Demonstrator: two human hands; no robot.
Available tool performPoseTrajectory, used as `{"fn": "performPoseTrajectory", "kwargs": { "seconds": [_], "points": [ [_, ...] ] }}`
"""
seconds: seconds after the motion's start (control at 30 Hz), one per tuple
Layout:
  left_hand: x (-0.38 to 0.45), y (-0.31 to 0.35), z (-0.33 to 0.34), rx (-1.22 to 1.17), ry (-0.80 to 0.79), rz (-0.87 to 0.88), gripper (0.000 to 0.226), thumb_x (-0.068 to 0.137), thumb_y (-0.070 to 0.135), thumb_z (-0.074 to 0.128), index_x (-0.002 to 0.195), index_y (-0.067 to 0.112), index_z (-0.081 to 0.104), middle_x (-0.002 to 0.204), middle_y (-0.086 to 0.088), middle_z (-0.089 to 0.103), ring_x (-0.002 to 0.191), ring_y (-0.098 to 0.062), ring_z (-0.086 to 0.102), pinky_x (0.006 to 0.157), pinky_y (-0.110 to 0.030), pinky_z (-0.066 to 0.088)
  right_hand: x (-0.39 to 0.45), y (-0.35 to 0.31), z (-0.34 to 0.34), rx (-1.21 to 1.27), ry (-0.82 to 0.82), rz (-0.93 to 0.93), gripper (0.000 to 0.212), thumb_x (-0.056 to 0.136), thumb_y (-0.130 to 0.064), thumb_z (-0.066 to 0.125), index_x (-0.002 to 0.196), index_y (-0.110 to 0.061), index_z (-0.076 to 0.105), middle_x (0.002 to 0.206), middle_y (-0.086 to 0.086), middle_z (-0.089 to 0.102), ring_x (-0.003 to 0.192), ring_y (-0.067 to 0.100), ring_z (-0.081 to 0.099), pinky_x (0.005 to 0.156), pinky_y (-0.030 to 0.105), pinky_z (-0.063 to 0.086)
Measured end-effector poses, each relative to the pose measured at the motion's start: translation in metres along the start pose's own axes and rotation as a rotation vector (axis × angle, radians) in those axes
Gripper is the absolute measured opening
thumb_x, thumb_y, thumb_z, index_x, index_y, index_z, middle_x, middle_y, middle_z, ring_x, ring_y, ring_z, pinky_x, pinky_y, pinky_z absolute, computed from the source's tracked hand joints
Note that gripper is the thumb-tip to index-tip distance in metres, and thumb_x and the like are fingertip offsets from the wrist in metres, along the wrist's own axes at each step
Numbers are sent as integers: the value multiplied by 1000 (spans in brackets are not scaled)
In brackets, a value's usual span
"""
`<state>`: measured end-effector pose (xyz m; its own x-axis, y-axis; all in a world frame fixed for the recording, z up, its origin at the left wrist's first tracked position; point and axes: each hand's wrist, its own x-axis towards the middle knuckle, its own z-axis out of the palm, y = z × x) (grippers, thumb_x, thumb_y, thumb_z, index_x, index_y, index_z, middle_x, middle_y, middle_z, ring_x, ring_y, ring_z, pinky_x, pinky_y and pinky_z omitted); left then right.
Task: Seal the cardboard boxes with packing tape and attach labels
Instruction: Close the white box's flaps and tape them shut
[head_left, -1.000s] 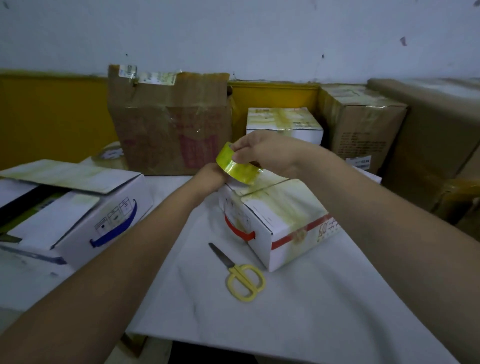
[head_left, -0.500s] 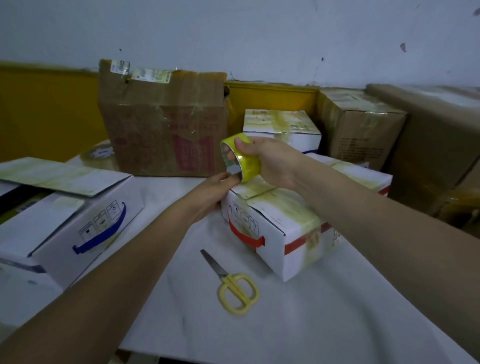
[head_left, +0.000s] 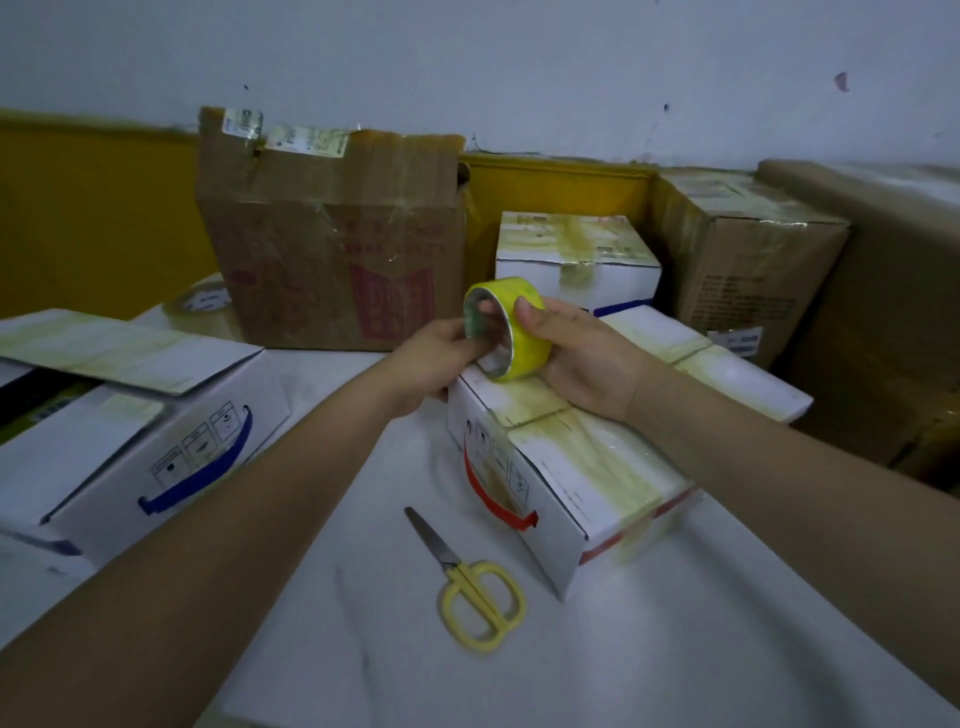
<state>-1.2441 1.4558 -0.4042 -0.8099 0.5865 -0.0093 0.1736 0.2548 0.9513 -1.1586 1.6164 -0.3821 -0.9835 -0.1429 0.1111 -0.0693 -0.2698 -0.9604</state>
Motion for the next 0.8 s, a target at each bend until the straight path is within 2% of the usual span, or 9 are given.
{"fn": "performPoseTrajectory", "kwargs": {
  "seconds": [0.1, 0.23, 0.33, 0.4, 0.43, 0.5, 0.57, 0.67, 0.8],
  "points": [
    [9, 11, -9, 70, 63, 81, 15, 102, 31, 57, 94, 26, 68, 80, -1, 70, 63, -10, 63, 53, -21, 49, -4, 2, 7, -66, 97, -38, 59, 94, -45, 49, 131, -1, 57, 135, 23, 59, 121, 31, 59, 107, 44, 46],
    [30, 19, -29, 29, 263, 117, 21, 104, 12, 50, 112, 16, 70, 102, -15, 73, 88, -33, 72, 79, -50, 60, -3, 6, 9, -422, 166, -91, 57, 107, -46, 24, 135, -10, 57, 134, 6, 62, 128, 17, 55, 116, 41, 36],
    [38, 13, -24, 103, 234, 74, 24, 105, 8, 45, 110, 16, 67, 92, -16, 70, 76, -35, 71, 70, -54, 61, -6, 13, 12, -1101, 170, -146, 55, 104, -50, 26, 146, -19, 43, 140, 2, 56, 129, 17, 50, 114, 43, 35],
    [43, 6, -19, 106, 236, 59, 23, 106, 9, 42, 110, 15, 64, 87, -16, 68, 66, -29, 68, 62, -43, 61, -6, 19, 14, -1536, 146, -62, 68, 104, -52, 21, 158, -12, 12, 158, 9, 34, 145, 24, 32, 121, 45, 22],
    [44, 2, -19, 113, 247, 54, 22, 107, 9, 43, 109, 14, 64, 83, -13, 68, 65, -27, 67, 59, -39, 59, -6, 21, 15, -1643, 118, 35, 71, 104, -53, 17, 159, -10, 0, 164, 9, 18, 151, 25, 17, 124, 44, 12],
    [47, -13, -21, 165, 266, 50, 19, 105, 7, 47, 105, 12, 65, 79, -9, 67, 67, -26, 65, 58, -33, 55, -4, 22, 13, -1697, 38, 203, 74, 103, -56, 10, 158, -10, -9, 167, 7, -6, 154, 21, -5, 124, 43, 0],
    [48, -32, -22, 237, 249, 45, 16, 101, 6, 53, 104, 10, 68, 87, -11, 70, 79, -24, 66, 63, -28, 53, -2, 22, 11, -1711, -2, 253, 73, 102, -57, 7, 157, -12, -11, 166, 7, -14, 153, 20, -12, 124, 44, -4],
    [44, -52, -19, 197, 187, 16, 14, 93, 19, 66, 105, 11, 69, 106, -16, 73, 98, -29, 68, 86, -36, 54, -5, 23, 12, -1695, 2, 187, 71, 102, -57, 6, 157, -18, -16, 164, 2, -20, 152, 18, -14, 123, 44, -6],
    [40, -51, -24, 308, 128, -11, 32, 94, 34, 65, 112, 8, 69, 109, -13, 72, 99, -28, 67, 91, -41, 52, -11, 17, 16, -1687, -95, 97, 66, 104, -56, 8, 159, -23, -6, 165, -6, -14, 152, 10, -10, 124, 40, -5]
  ]
}}
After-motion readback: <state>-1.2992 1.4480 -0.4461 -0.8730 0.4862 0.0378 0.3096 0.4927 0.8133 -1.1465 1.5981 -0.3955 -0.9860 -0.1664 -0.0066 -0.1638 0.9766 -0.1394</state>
